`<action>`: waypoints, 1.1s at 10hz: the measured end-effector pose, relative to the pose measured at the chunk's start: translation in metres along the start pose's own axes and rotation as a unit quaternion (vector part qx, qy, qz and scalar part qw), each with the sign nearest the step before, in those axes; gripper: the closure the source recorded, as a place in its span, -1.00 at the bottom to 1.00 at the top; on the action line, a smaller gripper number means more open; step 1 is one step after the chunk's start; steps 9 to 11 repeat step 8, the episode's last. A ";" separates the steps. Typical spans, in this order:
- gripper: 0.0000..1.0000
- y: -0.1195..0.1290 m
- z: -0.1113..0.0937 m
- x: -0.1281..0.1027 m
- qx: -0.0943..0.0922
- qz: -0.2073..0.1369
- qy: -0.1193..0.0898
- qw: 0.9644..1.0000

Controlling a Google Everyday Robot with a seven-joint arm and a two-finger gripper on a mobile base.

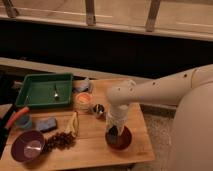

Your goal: Wipe red bowl with eraser

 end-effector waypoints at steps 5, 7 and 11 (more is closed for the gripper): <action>1.00 -0.021 -0.005 -0.027 0.032 0.026 0.001 0.999; 1.00 -0.008 -0.008 -0.034 0.036 0.018 -0.002 0.999; 1.00 -0.010 -0.008 -0.035 0.036 0.019 -0.003 0.999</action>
